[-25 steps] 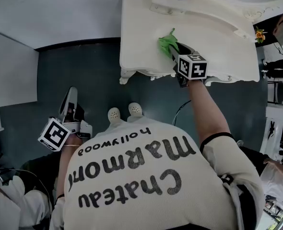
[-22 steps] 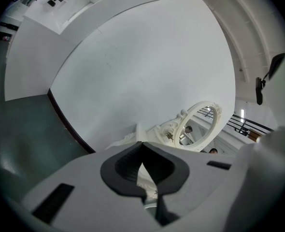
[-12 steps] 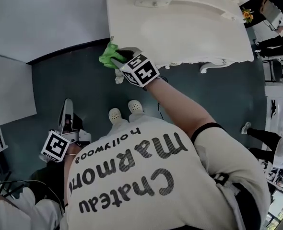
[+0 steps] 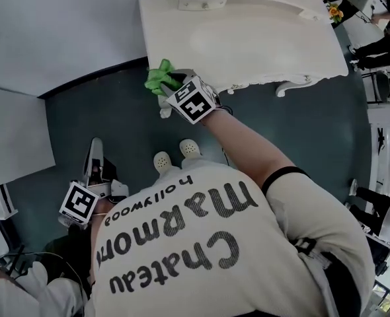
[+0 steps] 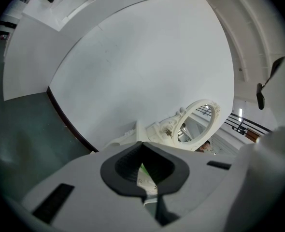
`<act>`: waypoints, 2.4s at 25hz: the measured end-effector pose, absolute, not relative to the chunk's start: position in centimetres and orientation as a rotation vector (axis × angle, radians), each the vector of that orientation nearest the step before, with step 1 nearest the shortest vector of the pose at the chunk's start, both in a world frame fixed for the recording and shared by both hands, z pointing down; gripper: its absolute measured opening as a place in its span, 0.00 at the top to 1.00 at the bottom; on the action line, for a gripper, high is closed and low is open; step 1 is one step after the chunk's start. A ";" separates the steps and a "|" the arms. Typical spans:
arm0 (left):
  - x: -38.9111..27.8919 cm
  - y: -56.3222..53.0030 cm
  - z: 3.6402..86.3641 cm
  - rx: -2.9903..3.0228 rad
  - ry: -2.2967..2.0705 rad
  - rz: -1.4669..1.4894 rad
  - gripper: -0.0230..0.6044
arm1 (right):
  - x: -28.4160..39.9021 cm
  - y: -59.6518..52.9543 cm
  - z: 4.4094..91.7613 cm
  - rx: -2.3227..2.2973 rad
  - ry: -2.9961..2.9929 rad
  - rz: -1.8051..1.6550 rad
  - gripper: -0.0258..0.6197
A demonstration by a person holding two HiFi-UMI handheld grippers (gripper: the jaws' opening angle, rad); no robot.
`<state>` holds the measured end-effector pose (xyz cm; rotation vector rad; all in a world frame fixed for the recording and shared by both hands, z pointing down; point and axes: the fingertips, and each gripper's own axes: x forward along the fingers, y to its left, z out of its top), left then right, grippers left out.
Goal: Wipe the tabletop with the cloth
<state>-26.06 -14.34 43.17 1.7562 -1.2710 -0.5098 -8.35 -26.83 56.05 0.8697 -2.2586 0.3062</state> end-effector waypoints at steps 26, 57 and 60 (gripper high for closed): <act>-17.2 -18.0 40.5 1.902 -1.051 -0.439 0.95 | 8.7 -26.4 55.7 1.313 -2.075 0.494 0.76; -12.9 -24.6 39.6 2.163 -1.193 -0.054 0.95 | 8.9 -29.3 44.6 1.844 -2.378 1.440 0.75; -13.2 -25.4 38.8 2.206 -1.229 -0.033 0.95 | 8.6 -29.8 41.8 1.880 -2.434 1.291 0.75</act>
